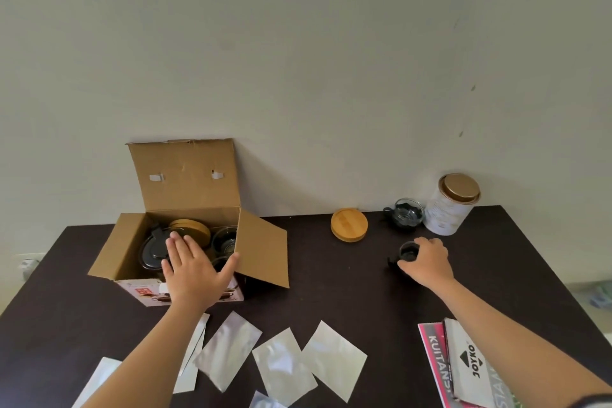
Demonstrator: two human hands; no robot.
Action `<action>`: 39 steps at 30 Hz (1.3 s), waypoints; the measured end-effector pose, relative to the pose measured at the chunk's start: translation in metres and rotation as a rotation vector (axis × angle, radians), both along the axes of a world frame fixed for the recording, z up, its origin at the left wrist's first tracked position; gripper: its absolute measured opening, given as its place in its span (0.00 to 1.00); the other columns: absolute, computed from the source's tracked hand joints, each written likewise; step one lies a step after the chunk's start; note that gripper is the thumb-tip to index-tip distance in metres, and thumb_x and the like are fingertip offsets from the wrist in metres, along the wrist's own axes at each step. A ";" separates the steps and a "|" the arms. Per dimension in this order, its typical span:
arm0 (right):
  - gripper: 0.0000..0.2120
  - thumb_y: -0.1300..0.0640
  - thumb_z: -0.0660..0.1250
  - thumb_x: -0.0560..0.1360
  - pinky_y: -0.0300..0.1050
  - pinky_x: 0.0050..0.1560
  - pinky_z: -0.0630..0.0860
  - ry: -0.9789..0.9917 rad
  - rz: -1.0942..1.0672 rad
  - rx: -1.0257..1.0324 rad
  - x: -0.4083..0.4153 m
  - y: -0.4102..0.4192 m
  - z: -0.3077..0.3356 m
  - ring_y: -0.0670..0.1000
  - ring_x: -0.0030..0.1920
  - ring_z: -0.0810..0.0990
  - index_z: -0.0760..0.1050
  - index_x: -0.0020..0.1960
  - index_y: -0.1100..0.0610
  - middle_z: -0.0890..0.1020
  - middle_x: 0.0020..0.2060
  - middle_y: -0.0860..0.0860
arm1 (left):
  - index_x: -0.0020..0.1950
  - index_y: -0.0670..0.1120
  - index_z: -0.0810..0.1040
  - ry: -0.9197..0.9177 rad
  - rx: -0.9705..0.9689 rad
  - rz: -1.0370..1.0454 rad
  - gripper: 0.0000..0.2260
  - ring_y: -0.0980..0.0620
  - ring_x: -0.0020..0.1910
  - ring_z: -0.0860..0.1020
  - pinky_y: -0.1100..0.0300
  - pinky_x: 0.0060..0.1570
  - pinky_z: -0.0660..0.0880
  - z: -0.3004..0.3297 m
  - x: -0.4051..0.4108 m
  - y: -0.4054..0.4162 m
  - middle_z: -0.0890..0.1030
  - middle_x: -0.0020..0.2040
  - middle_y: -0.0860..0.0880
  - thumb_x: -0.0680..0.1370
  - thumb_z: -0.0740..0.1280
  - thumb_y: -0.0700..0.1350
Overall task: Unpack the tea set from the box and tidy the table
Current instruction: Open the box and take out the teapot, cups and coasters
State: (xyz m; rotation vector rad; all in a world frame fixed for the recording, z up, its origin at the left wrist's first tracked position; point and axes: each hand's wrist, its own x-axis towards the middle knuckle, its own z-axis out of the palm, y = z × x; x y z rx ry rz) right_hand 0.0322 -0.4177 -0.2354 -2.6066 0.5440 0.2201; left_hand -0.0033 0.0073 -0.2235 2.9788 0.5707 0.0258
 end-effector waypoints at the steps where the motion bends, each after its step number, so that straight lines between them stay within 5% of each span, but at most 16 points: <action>1: 0.32 0.51 0.74 0.68 0.50 0.57 0.73 -0.007 0.009 0.000 0.005 -0.004 -0.001 0.59 0.65 0.66 0.68 0.69 0.57 0.68 0.62 0.57 | 0.77 0.37 0.46 -0.006 0.002 0.000 0.52 0.40 0.76 0.42 0.42 0.72 0.47 -0.001 0.001 0.001 0.45 0.77 0.38 0.68 0.40 0.77; 17: 0.41 0.51 0.77 0.67 0.56 0.63 0.70 -0.131 -0.057 0.042 0.052 -0.022 -0.017 0.61 0.69 0.65 0.61 0.72 0.62 0.67 0.68 0.60 | 0.77 0.39 0.49 -0.030 -0.006 -0.001 0.55 0.41 0.76 0.42 0.43 0.72 0.46 -0.009 0.002 0.001 0.45 0.78 0.39 0.64 0.36 0.78; 24: 0.42 0.38 0.71 0.68 0.60 0.72 0.59 -0.186 0.058 -0.261 0.038 0.008 -0.009 0.61 0.73 0.59 0.61 0.73 0.59 0.62 0.72 0.62 | 0.77 0.39 0.46 0.005 -0.031 -0.006 0.55 0.41 0.76 0.41 0.43 0.73 0.46 -0.003 0.000 0.001 0.43 0.77 0.39 0.63 0.35 0.78; 28: 0.35 0.44 0.70 0.72 0.56 0.71 0.60 -0.301 0.269 -0.074 0.015 0.069 0.005 0.60 0.73 0.59 0.63 0.73 0.57 0.62 0.73 0.59 | 0.77 0.39 0.44 0.026 -0.068 -0.015 0.55 0.41 0.76 0.40 0.43 0.73 0.45 0.003 0.000 0.002 0.42 0.77 0.39 0.64 0.39 0.78; 34: 0.24 0.50 0.67 0.76 0.38 0.63 0.64 -0.367 0.532 0.209 -0.003 0.187 0.043 0.50 0.67 0.69 0.68 0.69 0.57 0.71 0.65 0.52 | 0.77 0.41 0.46 0.097 -0.091 -0.066 0.53 0.40 0.76 0.41 0.40 0.72 0.41 0.021 0.001 0.011 0.43 0.78 0.40 0.65 0.43 0.78; 39: 0.22 0.52 0.65 0.77 0.39 0.56 0.71 -0.352 0.607 0.304 0.006 0.278 0.065 0.49 0.59 0.76 0.68 0.69 0.56 0.75 0.64 0.51 | 0.77 0.44 0.48 0.043 -0.087 -0.137 0.50 0.40 0.77 0.45 0.38 0.71 0.42 0.030 -0.001 0.041 0.47 0.78 0.41 0.66 0.47 0.78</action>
